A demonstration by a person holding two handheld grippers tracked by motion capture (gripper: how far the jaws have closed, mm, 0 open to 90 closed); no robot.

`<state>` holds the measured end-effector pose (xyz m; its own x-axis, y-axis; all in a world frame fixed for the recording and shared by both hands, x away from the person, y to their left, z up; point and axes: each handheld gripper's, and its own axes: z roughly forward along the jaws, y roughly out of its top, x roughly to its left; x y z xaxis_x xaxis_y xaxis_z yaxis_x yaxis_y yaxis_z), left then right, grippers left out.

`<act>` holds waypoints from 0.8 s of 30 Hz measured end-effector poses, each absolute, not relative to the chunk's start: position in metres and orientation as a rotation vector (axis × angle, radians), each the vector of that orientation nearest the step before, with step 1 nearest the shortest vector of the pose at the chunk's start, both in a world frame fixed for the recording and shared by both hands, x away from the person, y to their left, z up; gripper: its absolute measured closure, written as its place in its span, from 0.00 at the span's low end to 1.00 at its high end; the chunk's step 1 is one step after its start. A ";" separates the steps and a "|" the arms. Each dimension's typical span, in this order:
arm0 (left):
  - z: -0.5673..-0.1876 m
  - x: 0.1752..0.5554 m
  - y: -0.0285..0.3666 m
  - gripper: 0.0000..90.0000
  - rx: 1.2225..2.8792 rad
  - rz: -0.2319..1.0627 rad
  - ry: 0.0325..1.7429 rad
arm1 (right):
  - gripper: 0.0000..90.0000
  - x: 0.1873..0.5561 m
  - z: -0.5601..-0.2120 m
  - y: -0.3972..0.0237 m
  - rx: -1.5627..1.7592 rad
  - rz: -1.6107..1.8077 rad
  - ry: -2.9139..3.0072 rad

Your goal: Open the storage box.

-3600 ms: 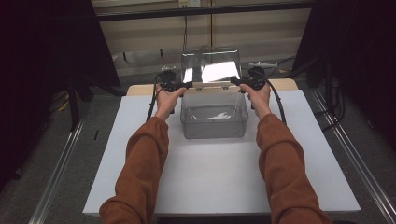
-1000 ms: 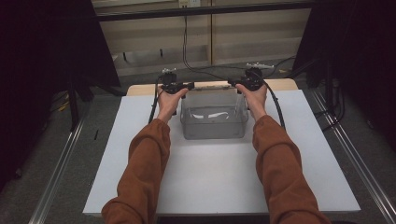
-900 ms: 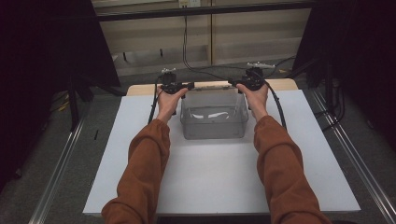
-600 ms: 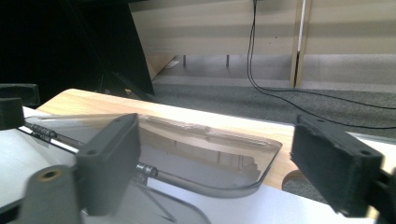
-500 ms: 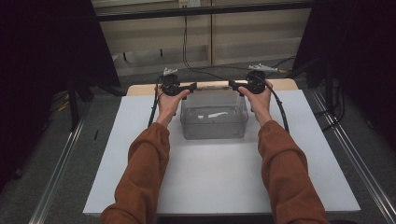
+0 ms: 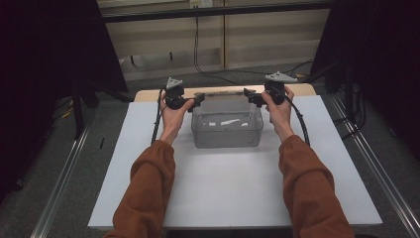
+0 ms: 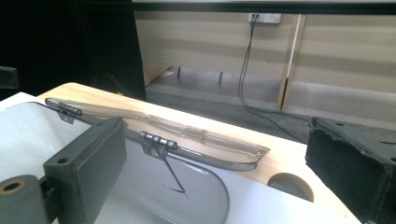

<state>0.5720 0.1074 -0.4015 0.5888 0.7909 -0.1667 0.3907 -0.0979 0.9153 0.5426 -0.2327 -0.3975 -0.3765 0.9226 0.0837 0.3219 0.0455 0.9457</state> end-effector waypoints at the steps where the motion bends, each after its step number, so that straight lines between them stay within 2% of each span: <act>1: -0.401 0.569 0.108 0.04 1.715 0.450 0.972 | 0.05 0.541 -0.398 -0.233 1.247 1.335 1.746; 6: -0.400 0.556 0.109 0.04 1.698 0.472 0.896 | 0.05 0.531 -0.394 -0.232 1.219 1.338 1.734; 14: -0.396 0.537 0.111 0.04 1.674 0.545 0.881 | 0.01 0.512 -0.391 -0.234 1.187 1.346 1.707; 24: -0.394 0.516 0.116 0.05 1.638 0.556 0.857 | 0.00 0.491 -0.390 -0.235 1.153 1.331 1.673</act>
<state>0.5163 0.1157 -0.3941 0.6214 0.7789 -0.0847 0.2396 -0.0860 0.9671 0.4911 -0.2350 -0.3901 -0.3606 0.9327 0.0067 0.2165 0.0767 0.9733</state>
